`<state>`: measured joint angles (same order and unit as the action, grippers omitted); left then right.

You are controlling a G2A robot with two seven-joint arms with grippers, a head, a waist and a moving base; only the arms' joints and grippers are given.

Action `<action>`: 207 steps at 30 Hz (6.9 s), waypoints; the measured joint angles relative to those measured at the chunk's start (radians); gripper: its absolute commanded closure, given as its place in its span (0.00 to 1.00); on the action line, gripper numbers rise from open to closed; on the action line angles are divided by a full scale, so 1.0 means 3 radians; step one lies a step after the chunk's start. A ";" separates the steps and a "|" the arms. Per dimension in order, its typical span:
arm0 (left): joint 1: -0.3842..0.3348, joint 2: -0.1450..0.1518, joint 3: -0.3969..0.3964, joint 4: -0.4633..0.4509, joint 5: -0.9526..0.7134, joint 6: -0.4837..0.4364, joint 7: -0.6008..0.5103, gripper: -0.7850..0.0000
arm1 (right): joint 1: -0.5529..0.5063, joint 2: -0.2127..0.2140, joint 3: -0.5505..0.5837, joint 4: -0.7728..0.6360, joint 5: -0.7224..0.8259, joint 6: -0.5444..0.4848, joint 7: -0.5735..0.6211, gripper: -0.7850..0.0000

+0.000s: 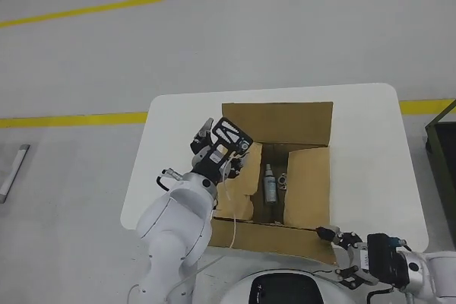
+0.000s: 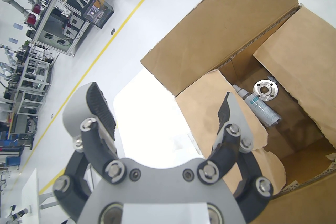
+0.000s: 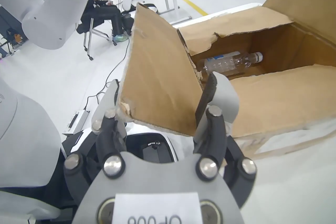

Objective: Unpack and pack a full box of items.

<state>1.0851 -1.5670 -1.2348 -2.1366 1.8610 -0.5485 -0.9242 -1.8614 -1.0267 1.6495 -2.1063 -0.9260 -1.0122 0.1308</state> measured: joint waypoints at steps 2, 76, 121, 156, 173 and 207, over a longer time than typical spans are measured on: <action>-0.0022 0.0002 0.0020 0.0016 0.0019 0.0015 -0.0003 0.00 | -0.0052 0.0005 0.0062 -0.0012 0.0013 0.0000 -0.0135 0.00; 0.0022 0.0022 0.0782 0.0661 0.0156 0.0367 -0.0446 0.00 | -0.0014 0.0040 0.0310 0.0299 0.0414 0.1519 -0.0757 1.00; -0.0135 -0.0050 0.0482 0.0707 -0.0230 0.0958 -0.0608 0.00 | 0.0499 -0.0041 -0.0068 0.0348 0.0272 0.1598 -0.0383 1.00; -0.0245 0.0153 -0.0093 0.1055 0.1508 0.0474 0.0274 0.00 | 0.0922 -0.0061 -0.0310 0.0703 0.0336 0.1567 0.0018 1.00; -0.0182 0.0153 -0.0129 0.1183 0.1548 0.0583 0.0364 0.00 | 0.0735 -0.0088 -0.0107 0.0688 0.0470 0.1784 -0.0405 1.00; -0.0089 0.0021 0.0176 0.0228 -0.0475 0.0997 -0.0196 0.00 | 0.1724 -0.0208 -0.0777 0.1651 0.0262 0.2031 -0.0010 1.00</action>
<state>1.0583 -1.5608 -1.1818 -2.0683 1.7184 -0.2495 -0.9832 -1.3442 -1.0892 1.4163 -1.6110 -0.8473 -0.4030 0.1279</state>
